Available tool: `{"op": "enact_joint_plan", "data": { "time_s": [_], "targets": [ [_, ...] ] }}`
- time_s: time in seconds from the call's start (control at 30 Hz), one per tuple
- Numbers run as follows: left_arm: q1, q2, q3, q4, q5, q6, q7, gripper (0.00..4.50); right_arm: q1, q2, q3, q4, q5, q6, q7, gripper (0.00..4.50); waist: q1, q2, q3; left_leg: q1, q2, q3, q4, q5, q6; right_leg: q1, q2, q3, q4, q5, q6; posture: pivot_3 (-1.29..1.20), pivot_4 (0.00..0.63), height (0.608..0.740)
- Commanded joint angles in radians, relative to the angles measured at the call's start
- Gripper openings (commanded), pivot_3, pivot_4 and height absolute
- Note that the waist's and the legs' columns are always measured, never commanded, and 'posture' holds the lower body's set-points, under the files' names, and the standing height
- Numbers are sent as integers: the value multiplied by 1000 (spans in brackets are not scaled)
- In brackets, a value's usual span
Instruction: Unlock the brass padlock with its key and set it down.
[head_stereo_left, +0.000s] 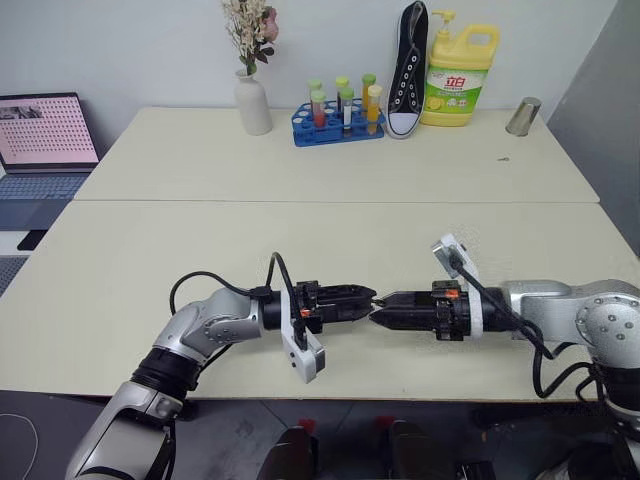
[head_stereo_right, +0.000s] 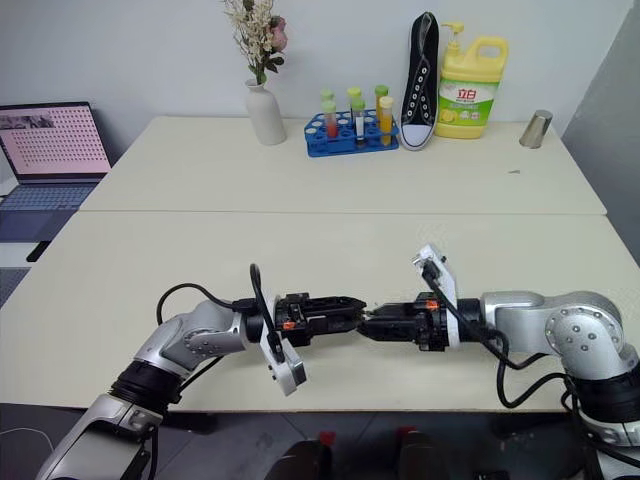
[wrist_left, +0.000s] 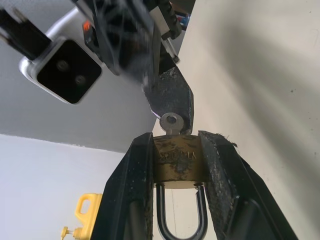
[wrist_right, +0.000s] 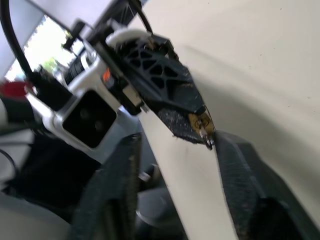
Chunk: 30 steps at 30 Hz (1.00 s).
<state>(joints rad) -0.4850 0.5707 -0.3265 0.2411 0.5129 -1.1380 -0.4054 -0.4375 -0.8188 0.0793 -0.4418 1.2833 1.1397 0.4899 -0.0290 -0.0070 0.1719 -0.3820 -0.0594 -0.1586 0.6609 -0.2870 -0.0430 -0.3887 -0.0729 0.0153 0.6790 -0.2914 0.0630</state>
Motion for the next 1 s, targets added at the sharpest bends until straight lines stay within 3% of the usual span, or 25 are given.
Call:
{"op": "enact_joint_plan", "data": {
  "time_s": [0.03,0.17,0.37,0.63,1.0],
  "targets": [
    [-3,0,-2,-31,-28,2,12,987,23,-38,18,-43,-193,-131,123,3894,0,0,0,0,0,0,0,0,0,0,0,0,0,0,0,0,150,740],
    [-1,1,-5,-32,-31,2,12,987,59,-11,15,-62,-303,-223,170,3942,-1,0,0,0,0,0,0,0,0,0,0,0,0,0,0,0,150,740],
    [-11,-10,-13,-31,-29,8,13,987,68,106,19,-66,-298,-189,126,3942,0,0,0,0,0,0,0,0,0,0,0,0,0,0,0,0,150,740],
    [-14,-7,-16,-28,-30,11,15,987,70,161,39,-56,-345,-182,136,3942,0,0,0,0,0,0,0,0,0,0,0,0,0,0,0,0,150,740],
    [-3,-8,-18,-37,-33,18,14,987,73,172,41,-63,-388,-186,172,130,0,0,0,0,0,0,0,0,0,0,0,0,0,0,0,0,150,740]
  ]
}}
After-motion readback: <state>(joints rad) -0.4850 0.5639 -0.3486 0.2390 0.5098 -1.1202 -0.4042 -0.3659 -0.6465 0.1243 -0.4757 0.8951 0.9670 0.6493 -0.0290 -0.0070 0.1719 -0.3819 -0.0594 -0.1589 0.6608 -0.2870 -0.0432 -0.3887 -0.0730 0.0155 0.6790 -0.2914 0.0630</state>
